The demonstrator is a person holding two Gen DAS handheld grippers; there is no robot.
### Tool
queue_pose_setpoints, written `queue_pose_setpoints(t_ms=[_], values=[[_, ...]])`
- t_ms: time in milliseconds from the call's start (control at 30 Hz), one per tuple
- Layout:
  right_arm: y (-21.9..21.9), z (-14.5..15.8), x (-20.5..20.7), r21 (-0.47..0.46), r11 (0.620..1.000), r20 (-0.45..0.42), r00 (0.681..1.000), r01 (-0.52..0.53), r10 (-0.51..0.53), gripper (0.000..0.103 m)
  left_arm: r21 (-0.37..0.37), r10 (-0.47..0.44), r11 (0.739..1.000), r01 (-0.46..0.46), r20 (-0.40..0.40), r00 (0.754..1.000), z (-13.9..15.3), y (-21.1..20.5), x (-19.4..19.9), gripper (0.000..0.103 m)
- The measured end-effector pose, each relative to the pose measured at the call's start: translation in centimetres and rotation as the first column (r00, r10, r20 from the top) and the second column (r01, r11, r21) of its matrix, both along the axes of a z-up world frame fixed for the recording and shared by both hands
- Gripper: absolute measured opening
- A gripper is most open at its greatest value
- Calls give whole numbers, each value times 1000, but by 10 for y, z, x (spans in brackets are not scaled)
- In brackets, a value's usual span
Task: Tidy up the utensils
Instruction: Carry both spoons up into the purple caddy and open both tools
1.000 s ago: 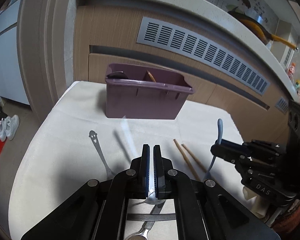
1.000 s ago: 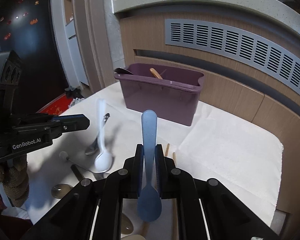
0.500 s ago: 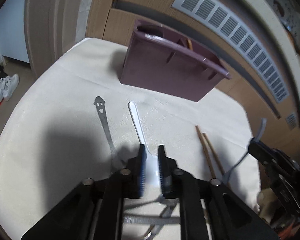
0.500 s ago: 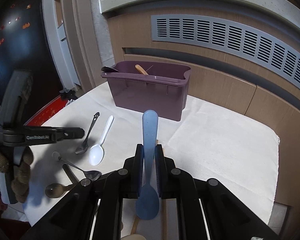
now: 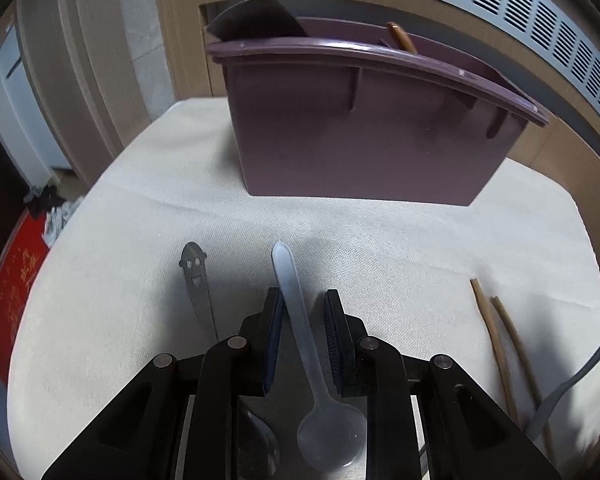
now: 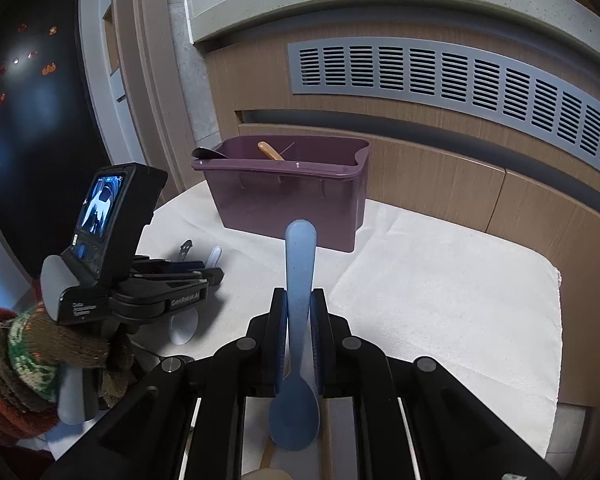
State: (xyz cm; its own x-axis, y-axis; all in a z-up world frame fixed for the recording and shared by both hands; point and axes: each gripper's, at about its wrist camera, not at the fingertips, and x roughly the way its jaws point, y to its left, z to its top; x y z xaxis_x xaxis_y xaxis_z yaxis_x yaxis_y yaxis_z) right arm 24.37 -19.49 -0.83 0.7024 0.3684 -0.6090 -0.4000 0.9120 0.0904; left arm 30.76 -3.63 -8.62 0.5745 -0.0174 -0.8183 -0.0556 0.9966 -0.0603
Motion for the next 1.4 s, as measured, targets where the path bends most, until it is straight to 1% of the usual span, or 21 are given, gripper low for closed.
queue_pose_setpoints(t_ms=[67, 133, 167, 300, 467, 600, 667, 700, 733, 767, 800, 833, 867, 933, 967, 1033, 1100, 1133, 1167, 1333, 1400], values=[[-1, -1, 0, 1, 1000, 6, 1000, 8, -8, 10, -41, 8, 999, -9, -33, 999, 2, 4, 4, 21], [0, -1, -1, -3, 1000, 14, 1000, 23, -23, 10, -107, -11, 994, 8, -31, 999, 4, 12, 0, 10], [0, -1, -1, -4, 1000, 17, 999, 28, -28, 10, -113, -14, 993, 12, -19, 1000, 5, 15, -4, 10], [-2, 5, -6, 14, 1000, 43, 999, 24, -24, 10, -144, -38, 988, 55, 117, 992, 27, 23, -46, 10], [-2, 17, -8, 33, 999, 67, 997, 23, -25, 10, -176, -36, 981, 85, 267, 963, 65, 31, -88, 10], [3, 25, -10, 39, 999, 95, 995, 21, -24, 10, -189, -22, 978, 90, 336, 942, 86, 40, -89, 10], [5, 31, -10, 49, 999, 110, 994, 17, -22, 10, -195, -19, 976, 101, 381, 924, 102, 42, -88, 10], [6, 37, -10, 56, 998, 127, 992, 17, -24, 10, -203, -20, 973, 113, 412, 911, 114, 43, -83, 10], [6, 47, -8, 66, 998, 151, 988, 20, -29, 10, -204, -23, 970, 130, 455, 890, 131, 43, -78, 10], [5, 59, -6, 76, 997, 182, 983, 21, -34, 10, -201, -21, 969, 144, 515, 857, 152, 43, -73, 10], [5, 79, -2, 84, 996, 231, 972, 24, -43, 10, -202, -11, 968, 148, 556, 831, 166, 44, -71, 10], [6, 93, 1, 85, 996, 271, 961, 28, -51, 10, -209, 12, 966, 153, 624, 781, 185, 46, -66, 10], [7, 112, 6, 85, 996, 327, 943, 34, -60, 10, -213, 38, 965, 152, 687, 725, 200, 48, -60, 10], [9, 138, 19, 91, 995, 398, 914, 43, -76, 10, -214, 73, 966, 141, 757, 650, 214, 50, -48, 10], [10, 147, 28, 97, 994, 412, 907, 48, -84, 10, -220, 92, 966, 135, 783, 616, 218, 51, -39, 10], [12, 157, 50, 121, 992, 410, 907, 46, -92, 10, -228, 123, 968, 109, 803, 583, 217, 52, -23, 10], [15, 156, 70, 132, 990, 403, 910, 44, -94, 10, -224, 141, 972, 77, 808, 571, 212, 51, -6, 10], [18, 151, 81, 129, 991, 398, 912, 47, -95, 10, -222, 149, 973, 60, 807, 571, 206, 51, 4, 10], [19, 146, 89, 126, 991, 390, 916, 49, -95, 10, -223, 153, 973, 53, 802, 577, 200, 51, 11, 10], [29, 117, 125, 116, 992, 344, 935, 51, -88, 10, -223, 160, 975, 17, 749, 643, 160, 46, 45, 10], [31, 107, 133, 112, 993, 344, 935, 46, -82, 10, -220, 164, 975, 4, 740, 652, 147, 45, 54, 10]])
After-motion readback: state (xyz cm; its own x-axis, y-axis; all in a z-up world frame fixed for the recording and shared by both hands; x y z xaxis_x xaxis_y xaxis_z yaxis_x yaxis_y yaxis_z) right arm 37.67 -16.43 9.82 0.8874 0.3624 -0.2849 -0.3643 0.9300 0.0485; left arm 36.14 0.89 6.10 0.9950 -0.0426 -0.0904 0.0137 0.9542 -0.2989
